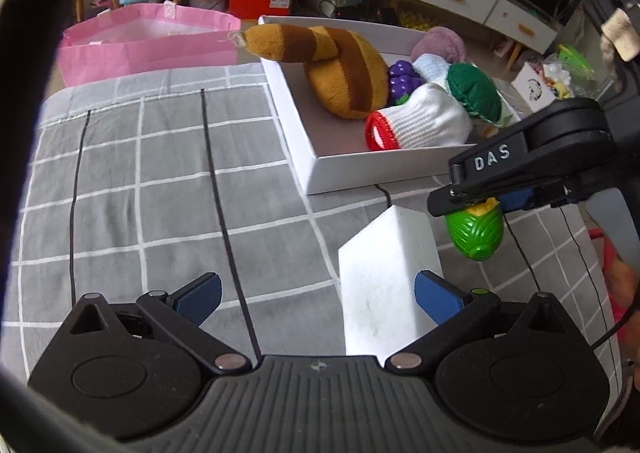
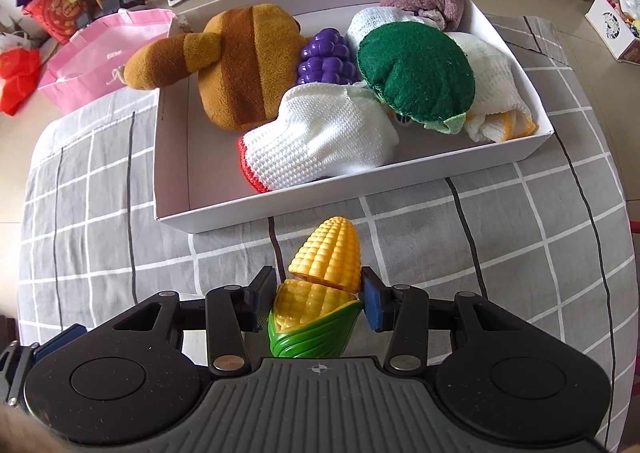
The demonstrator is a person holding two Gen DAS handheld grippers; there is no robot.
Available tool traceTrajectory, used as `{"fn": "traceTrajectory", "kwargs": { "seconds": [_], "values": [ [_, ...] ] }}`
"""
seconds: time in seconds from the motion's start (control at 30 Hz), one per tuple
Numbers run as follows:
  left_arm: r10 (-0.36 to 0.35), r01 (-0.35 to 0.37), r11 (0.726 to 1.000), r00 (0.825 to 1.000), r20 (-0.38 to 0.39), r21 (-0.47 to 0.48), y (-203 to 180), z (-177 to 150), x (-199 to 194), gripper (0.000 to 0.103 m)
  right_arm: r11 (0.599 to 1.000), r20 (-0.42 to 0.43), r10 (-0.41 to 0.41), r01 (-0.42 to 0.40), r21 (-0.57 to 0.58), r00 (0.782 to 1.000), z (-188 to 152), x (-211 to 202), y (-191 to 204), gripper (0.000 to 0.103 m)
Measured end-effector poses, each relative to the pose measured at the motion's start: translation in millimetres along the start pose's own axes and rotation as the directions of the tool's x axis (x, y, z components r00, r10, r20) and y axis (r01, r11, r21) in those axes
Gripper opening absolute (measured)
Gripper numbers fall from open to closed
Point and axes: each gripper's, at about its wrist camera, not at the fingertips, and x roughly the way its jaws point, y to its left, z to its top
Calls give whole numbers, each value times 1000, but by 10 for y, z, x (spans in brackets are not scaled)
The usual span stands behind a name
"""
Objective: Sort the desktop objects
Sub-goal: 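Grasp the white foam block with the left gripper while the right gripper holds the corn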
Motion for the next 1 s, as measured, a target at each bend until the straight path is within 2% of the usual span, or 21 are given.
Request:
{"fn": "traceTrajectory", "kwargs": {
  "seconds": [0.07, 0.3, 0.4, 0.5, 0.6, 0.7, 0.77, 0.8, 0.87, 0.9, 0.93, 1.0],
  "values": [
    [26, -26, 1000, 1000, 10, 17, -30, -2, -29, 103, 1000, 1, 1, -1, -5, 1000, 5, 4, -3, 51],
    [-18, 18, 999, 1000, -6, 41, -205, 31, -39, 102, 1000, 3, 7, -7, -2, 1000, 28, 11, -34, 51],
    [-37, 35, 998, 999, 23, 56, -263, 56, -110, 103, 1000, 4, 9, -9, -2, 1000, 27, 11, -54, 51],
    [-16, 15, 997, 1000, 7, 73, -302, 50, -22, 102, 1000, 6, 4, -4, -7, 1000, 24, 8, -61, 51],
    [-33, 35, 998, 999, -35, 60, -304, 32, 143, 102, 1000, 10, 3, -3, -8, 1000, 23, -3, -71, 51],
    [10, -5, 995, 998, -56, 102, -330, 1, 280, 102, 1000, 11, 2, -2, -13, 1000, 19, -9, -76, 51],
    [9, -1, 996, 997, -78, 94, -304, -13, 383, 102, 1000, 15, 2, -2, -12, 1000, 21, -14, -88, 51],
    [0, 7, 996, 996, -85, 84, -283, -15, 423, 100, 1000, 17, 3, -3, -11, 1000, 23, -17, -96, 51],
    [-11, 18, 997, 996, -90, 75, -247, -20, 469, 80, 1000, 19, 5, -5, -13, 1000, 21, -19, -115, 51],
    [-15, 21, 998, 995, -94, 64, -217, -24, 489, 62, 1000, 19, 7, -7, -14, 1000, 17, -23, -123, 51],
    [-18, 23, 999, 995, -101, 42, -168, -39, 504, 52, 1000, 20, 10, -10, -16, 1000, 14, -26, -130, 52],
    [-17, 19, 1000, 996, -84, 18, -76, -40, 485, 55, 1000, 21, 15, -14, -21, 1000, 6, -36, -143, 52]
  ]
}}
